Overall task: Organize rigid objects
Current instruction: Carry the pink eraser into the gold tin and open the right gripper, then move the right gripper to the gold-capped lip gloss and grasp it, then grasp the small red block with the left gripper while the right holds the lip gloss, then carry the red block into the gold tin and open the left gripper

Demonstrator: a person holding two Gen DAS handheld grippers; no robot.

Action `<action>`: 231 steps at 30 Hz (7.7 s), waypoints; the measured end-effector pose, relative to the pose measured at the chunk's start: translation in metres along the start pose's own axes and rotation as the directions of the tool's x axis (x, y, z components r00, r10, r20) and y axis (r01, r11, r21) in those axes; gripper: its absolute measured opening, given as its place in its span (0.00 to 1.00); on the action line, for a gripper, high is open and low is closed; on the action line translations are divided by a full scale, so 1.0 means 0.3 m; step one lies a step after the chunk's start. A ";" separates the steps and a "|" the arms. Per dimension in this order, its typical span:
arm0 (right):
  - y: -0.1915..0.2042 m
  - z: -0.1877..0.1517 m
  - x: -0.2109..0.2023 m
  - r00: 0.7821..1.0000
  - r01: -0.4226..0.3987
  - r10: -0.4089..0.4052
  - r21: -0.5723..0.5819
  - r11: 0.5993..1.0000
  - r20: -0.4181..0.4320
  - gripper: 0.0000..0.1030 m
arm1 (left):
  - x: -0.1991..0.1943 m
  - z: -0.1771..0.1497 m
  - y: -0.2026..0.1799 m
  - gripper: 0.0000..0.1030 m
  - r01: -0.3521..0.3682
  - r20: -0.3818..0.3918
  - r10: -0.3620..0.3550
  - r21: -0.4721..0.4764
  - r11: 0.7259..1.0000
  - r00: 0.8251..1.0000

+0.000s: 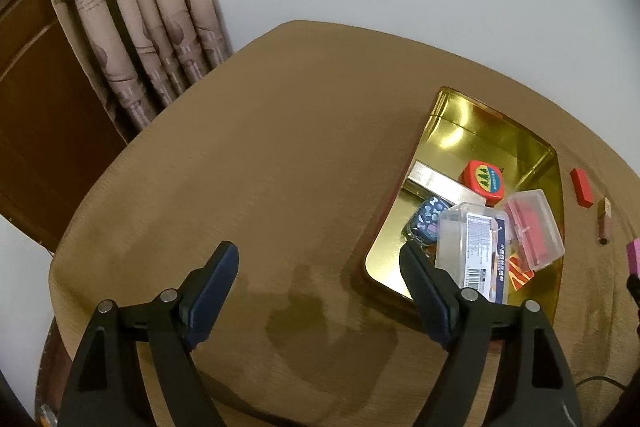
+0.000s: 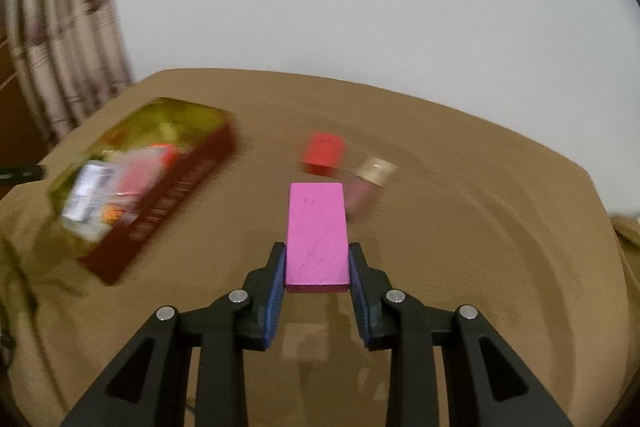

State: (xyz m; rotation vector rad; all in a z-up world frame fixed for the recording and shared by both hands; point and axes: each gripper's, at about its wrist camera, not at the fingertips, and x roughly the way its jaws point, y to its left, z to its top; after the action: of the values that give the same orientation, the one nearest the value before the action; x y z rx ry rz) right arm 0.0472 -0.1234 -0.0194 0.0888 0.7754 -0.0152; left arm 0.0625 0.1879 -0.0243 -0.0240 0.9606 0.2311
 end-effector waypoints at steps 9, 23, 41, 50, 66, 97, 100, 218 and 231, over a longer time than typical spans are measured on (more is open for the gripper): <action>0.336 0.082 0.002 0.987 -0.160 0.162 -0.149 0.976 0.000 0.29 | 0.011 0.008 0.054 0.79 0.006 -0.011 -0.007 -0.062 0.998 1.000; 0.538 0.085 0.132 0.966 -0.255 0.240 -0.197 0.947 -0.095 0.29 | 0.020 0.014 0.071 0.79 0.007 -0.017 -0.009 -0.090 0.996 1.000; 0.523 0.154 0.309 0.986 -0.144 0.128 -0.169 0.975 -0.104 0.29 | 0.035 0.013 0.053 0.79 0.024 -0.026 -0.026 -0.072 0.997 0.999; 0.514 0.155 0.308 0.986 -0.144 0.129 -0.153 0.978 -0.104 0.30 | 0.045 0.020 0.056 0.79 0.030 -0.031 -0.032 -0.067 0.997 0.999; 0.369 0.146 0.171 0.997 -0.073 0.072 -0.056 0.996 -0.012 0.36 | 0.046 0.013 0.047 0.79 0.015 -0.035 -0.017 -0.066 0.998 0.999; -0.163 0.078 0.409 0.967 0.247 -0.228 0.209 0.946 -0.111 0.28 | 0.053 -0.004 0.016 0.79 -0.007 -0.049 0.007 0.001 1.000 0.999; -0.180 0.071 0.400 0.972 0.230 -0.212 0.219 0.948 -0.104 0.20 | 0.053 -0.007 0.016 0.79 -0.007 -0.050 0.007 0.004 1.000 0.999; -0.615 -0.239 0.066 0.909 0.417 -0.385 0.291 0.861 -0.161 0.21 | -0.041 0.071 -0.619 0.26 0.232 -0.047 -0.228 0.286 0.930 0.973; -0.621 -0.237 0.069 0.909 0.416 -0.385 0.283 0.864 -0.160 0.21 | 0.029 0.132 -0.387 0.26 0.172 -0.054 -0.165 0.175 0.969 0.985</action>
State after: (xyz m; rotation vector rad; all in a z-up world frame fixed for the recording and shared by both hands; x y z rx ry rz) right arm 0.0036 -0.3026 -0.0981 0.2290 0.8747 -0.5377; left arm 0.1233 0.0812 -0.0182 0.0550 1.0095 -0.0133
